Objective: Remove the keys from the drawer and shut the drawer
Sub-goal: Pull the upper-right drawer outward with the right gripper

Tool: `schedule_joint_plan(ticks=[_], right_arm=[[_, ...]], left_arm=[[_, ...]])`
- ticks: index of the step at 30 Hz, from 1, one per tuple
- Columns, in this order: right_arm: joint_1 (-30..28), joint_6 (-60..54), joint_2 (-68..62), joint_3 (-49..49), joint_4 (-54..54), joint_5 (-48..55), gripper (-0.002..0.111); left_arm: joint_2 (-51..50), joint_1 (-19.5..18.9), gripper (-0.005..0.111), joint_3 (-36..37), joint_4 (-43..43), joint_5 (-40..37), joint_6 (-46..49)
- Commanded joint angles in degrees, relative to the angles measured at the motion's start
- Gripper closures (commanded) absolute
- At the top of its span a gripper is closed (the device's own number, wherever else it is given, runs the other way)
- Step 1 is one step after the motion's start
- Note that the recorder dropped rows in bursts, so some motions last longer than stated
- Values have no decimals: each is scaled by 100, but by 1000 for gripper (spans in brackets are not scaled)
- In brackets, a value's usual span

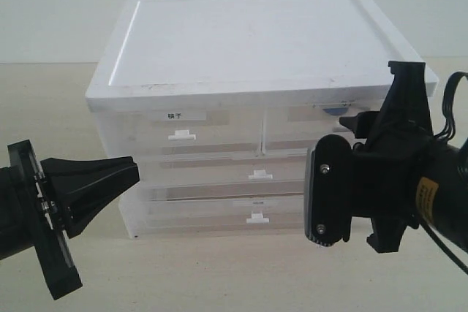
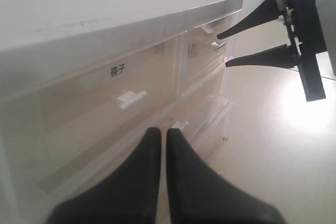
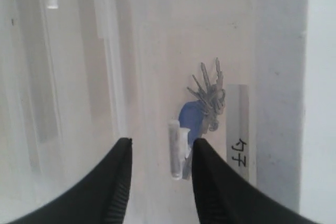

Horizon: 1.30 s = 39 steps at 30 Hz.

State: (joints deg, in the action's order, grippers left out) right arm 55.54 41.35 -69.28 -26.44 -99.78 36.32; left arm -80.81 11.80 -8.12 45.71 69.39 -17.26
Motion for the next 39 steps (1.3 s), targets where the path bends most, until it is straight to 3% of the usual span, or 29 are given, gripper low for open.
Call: schedule_joint_plan(ticks=[1,7,8,11,28,39], right_arm=[[-337,7,4,-8,-16,-219,75],[-369,18,4,-115,-16,-363,78],[-369,18,4,-115,-16,-360,81],[-369,18,4,-115,-16,-350,108],[241,-320,4,-115,561,319,108],[460,-1635,956,-91,2165,237,108]], left_arm=[[-15,29,102,-25,55,57,17],[-15,29,102,-25,85,57,17],[-15,29,102,-25,85,57,17],[-15,29,102,-25,85,57,17],[-15,29,102,-25,37,57,17],[-15,29,102,-25,24,57,17]])
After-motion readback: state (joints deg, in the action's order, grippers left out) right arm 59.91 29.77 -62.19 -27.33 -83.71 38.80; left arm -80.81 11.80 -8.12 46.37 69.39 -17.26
